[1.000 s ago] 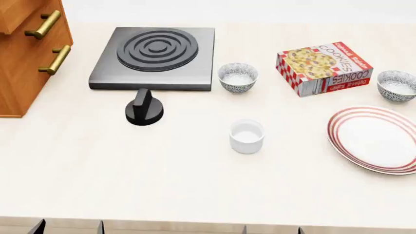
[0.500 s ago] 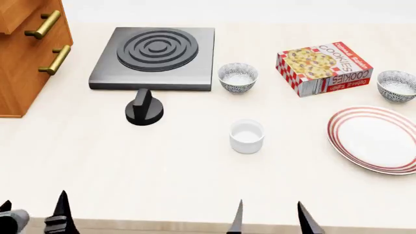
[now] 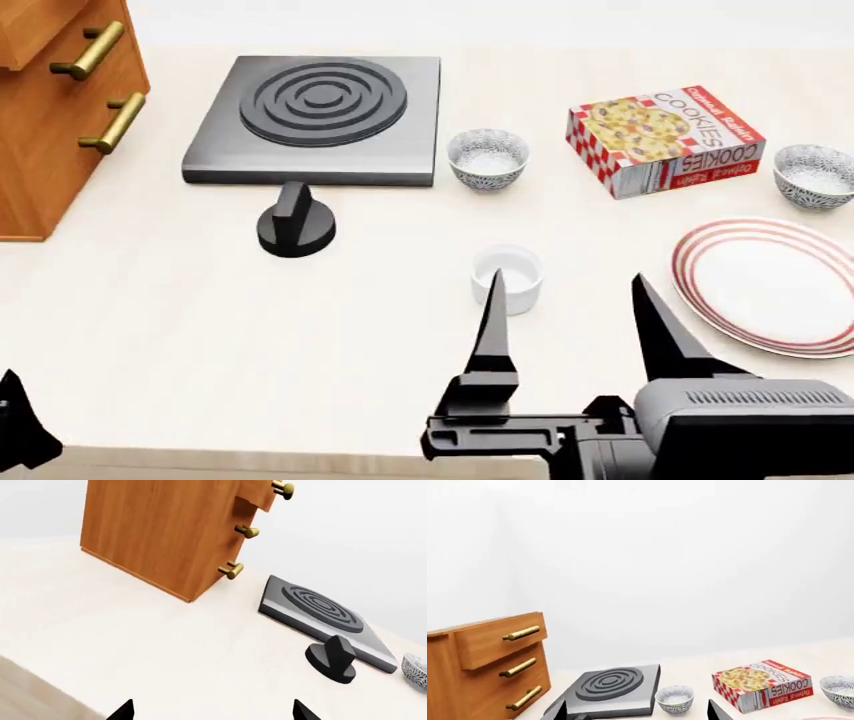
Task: Pick the akita bowl next to the plate and place it on the plate.
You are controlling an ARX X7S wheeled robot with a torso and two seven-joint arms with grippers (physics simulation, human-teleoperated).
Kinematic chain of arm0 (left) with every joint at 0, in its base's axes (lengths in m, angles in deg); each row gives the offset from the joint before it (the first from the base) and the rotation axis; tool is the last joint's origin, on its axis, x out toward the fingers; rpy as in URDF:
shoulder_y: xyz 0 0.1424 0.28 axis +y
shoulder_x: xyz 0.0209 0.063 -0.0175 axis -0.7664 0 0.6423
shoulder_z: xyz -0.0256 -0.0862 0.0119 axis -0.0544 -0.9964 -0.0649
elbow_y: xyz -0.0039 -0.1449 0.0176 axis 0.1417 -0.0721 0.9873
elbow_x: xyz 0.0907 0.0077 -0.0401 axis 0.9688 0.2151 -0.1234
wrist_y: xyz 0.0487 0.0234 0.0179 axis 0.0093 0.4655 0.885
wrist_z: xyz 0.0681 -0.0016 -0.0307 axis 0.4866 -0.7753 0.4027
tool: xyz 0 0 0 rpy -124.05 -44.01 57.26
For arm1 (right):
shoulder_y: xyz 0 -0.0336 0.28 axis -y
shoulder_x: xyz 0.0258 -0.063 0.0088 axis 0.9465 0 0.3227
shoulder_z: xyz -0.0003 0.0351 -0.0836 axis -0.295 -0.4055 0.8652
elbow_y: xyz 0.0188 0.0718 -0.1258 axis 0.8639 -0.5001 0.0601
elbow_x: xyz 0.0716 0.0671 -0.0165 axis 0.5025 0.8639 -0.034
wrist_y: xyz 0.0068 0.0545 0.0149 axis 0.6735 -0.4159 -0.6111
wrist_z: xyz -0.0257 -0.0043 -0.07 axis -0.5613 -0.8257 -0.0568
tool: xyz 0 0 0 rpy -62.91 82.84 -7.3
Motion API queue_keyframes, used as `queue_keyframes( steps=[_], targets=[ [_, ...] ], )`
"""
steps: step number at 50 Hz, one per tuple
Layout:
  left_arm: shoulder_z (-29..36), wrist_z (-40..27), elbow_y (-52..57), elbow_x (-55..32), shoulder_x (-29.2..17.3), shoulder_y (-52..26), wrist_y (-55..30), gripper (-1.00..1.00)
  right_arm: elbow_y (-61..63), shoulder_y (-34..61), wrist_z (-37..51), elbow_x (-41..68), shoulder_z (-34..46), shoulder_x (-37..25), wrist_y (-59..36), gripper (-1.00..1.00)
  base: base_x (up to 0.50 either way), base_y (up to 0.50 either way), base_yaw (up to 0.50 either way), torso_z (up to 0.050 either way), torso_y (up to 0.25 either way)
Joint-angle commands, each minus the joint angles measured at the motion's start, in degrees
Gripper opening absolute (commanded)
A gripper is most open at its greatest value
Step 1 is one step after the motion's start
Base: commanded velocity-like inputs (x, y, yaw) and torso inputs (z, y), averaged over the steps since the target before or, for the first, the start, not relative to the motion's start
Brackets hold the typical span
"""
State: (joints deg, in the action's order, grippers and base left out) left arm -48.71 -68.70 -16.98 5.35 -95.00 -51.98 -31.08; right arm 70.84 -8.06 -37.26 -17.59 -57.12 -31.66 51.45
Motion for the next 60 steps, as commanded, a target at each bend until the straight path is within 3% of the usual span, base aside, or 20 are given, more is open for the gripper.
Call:
queue_keyframes(
  steps=[1, 60],
  targets=[
    [-1.68, -0.10, -3.66, -0.43, -0.17, -0.70, 2.23, 1.00, 2.13, 1.83, 0.38, 4.31, -1.65, -0.44, -2.43, 1.00, 0.00, -0.12, 0.00, 0.000, 0.000],
    [-0.33, -1.89, -4.01, -1.59, -1.08, -0.62, 2.46, 1.00, 1.12, 0.90, 3.13, 5.94, -0.95, -3.08, 0.34, 1.00, 0.00, -0.49, 0.00, 0.000, 0.000]
  ],
)
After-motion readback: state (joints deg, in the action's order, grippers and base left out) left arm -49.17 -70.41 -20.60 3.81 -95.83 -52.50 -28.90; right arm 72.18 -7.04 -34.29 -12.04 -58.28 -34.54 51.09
